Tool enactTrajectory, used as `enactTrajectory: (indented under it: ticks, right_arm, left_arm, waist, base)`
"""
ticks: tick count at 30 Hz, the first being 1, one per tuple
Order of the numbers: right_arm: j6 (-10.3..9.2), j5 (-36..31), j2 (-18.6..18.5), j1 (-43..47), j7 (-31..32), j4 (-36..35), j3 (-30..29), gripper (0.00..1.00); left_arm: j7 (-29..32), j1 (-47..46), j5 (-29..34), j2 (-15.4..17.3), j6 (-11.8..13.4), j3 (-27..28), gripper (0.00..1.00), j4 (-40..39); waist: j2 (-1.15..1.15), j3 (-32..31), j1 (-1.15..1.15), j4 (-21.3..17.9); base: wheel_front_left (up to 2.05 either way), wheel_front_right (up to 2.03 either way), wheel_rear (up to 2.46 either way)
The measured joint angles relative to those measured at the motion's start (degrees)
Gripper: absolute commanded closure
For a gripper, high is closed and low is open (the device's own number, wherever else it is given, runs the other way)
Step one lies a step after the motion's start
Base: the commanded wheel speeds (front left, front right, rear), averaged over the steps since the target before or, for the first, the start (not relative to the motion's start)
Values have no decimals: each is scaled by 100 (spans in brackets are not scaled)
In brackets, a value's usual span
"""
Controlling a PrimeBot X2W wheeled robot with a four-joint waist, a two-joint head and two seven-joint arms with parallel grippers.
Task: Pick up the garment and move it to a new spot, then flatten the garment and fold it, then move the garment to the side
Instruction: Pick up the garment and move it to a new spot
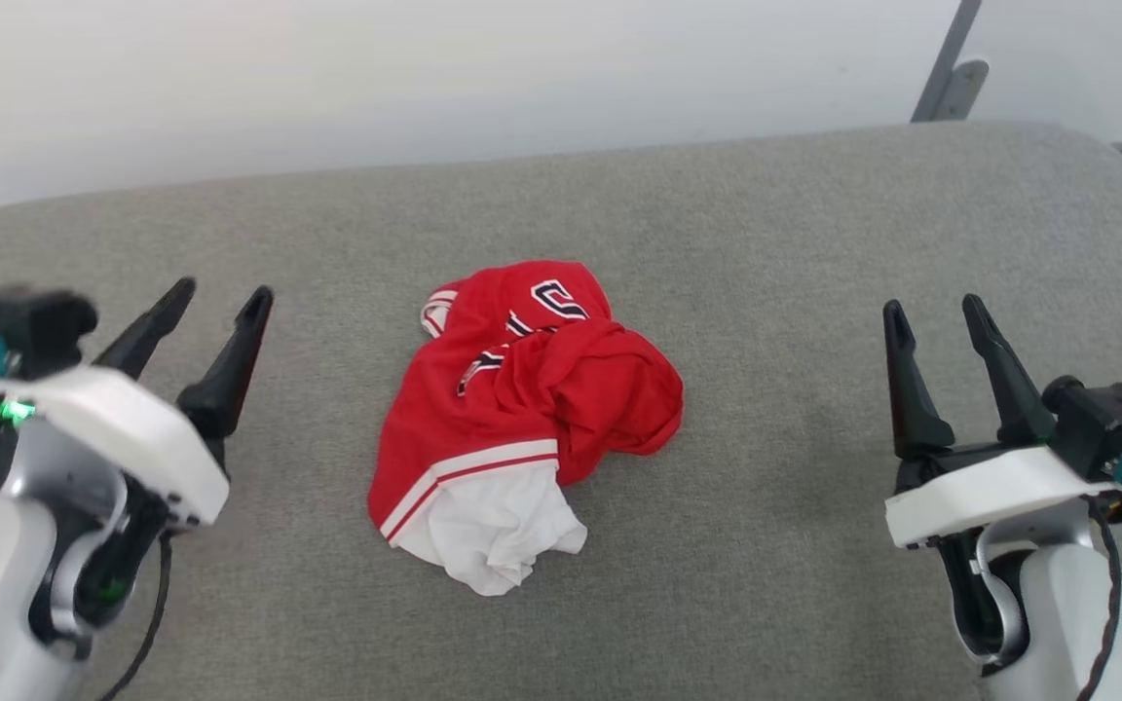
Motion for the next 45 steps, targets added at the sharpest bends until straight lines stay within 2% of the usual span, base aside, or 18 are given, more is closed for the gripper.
enactTrajectory:
  ticks: [16,22,25,33,45]
  right_arm:
    - [0,-20,-64,609,102,-87,-282,0]
    - [0,-58,-45,692,110,-132,-290,0]
    - [0,-60,-22,730,110,-138,-300,0]
    - [0,-110,1,810,99,-147,-337,0]
    - [0,-193,34,949,41,-180,-419,0]
  left_arm:
    - [-1903,2111,261,31,477,546,0,-410]
    - [-2267,2583,422,-99,530,769,0,-442]
    - [-2321,2771,534,-264,519,916,0,-413]
    - [-2340,3101,1199,-749,274,1371,0,-412]
    - [-2340,3366,2232,-1704,-375,2190,0,-324]
  waist:
    - [0,-572,0,340]
    - [0,-644,0,448]
    - [0,-661,0,491]
    - [0,-672,0,583]
    - [0,-663,0,642]
  base:
    - [0,0,0]
    - [0,0,0]
    - [0,0,0]
    - [0,0,0]
    - [0,0,0]
